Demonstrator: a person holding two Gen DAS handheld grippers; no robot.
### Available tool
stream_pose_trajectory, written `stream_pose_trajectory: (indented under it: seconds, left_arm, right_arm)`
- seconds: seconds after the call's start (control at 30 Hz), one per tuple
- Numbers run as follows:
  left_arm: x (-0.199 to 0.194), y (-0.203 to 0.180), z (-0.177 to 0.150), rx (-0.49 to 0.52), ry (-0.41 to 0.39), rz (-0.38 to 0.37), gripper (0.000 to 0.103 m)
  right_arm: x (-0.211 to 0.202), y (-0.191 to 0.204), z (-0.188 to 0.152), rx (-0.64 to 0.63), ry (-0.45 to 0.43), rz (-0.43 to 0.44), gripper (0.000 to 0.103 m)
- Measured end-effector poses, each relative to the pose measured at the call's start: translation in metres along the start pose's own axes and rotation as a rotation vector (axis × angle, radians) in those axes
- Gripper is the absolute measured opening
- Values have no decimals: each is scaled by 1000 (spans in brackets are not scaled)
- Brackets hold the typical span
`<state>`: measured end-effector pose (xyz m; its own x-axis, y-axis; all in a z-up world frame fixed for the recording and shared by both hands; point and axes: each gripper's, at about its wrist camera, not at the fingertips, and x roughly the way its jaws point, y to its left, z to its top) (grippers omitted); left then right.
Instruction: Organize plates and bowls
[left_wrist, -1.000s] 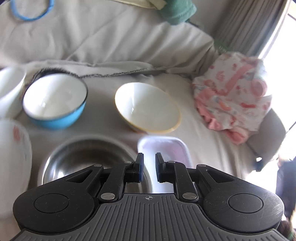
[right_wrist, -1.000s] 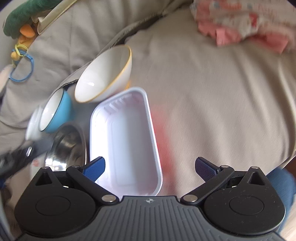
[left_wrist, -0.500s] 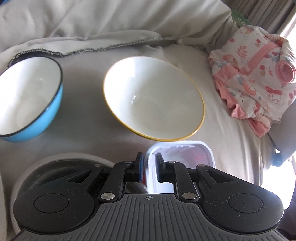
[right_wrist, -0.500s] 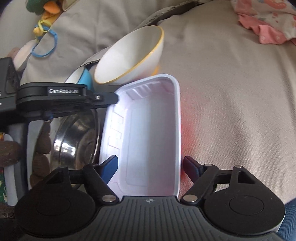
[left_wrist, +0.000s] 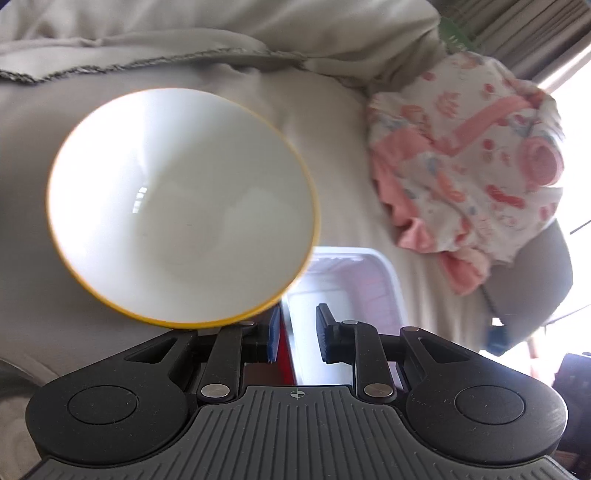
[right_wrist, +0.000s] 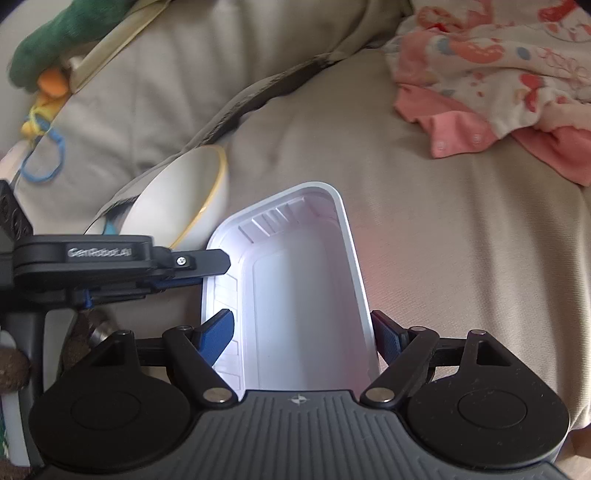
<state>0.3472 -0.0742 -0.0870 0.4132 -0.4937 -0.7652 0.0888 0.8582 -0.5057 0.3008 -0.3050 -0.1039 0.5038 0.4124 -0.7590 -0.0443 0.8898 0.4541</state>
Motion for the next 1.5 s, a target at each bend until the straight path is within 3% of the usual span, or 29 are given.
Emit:
stream_pose_trajectory:
  seconds: [0.1, 0.23, 0.37, 0.43, 0.57, 0.8, 0.97, 1.13, 1.27, 1.5]
  left_arm:
    - [-30, -4, -10, 49, -48, -2, 24]
    - [-100, 9, -31, 81, -179, 14, 24]
    - [-169, 40, -57, 77, -305, 164, 24]
    - [-194, 57, -70, 72, -322, 255, 24]
    - [-220, 98, -90, -20, -344, 295, 24]
    - [-203, 141, -106, -129, -317, 281, 24]
    - [-181, 155, -109, -147, -300, 207, 24]
    - [-164, 159, -116, -127, -280, 225, 24]
    - [-157, 153, -117, -95, -273, 226, 23]
    - [-145, 142, -120, -33, -237, 316, 20]
  right_arm:
    - [-10, 3, -2, -24, -60, -44, 86]
    - [-29, 18, -7, -89, -115, -54, 89]
    - [-50, 59, -8, -187, -165, -12, 92]
    - [-58, 86, -8, -251, -172, 38, 96]
    - [-54, 142, -8, -344, -145, 110, 98]
    - [-17, 186, -32, -400, -38, 133, 101]
    - [38, 167, -44, -307, 93, 124, 101]
    - [73, 146, -49, -199, 186, 88, 101]
    - [75, 147, -55, -218, 181, 84, 103]
    - [72, 139, -62, -204, 112, 97, 103]
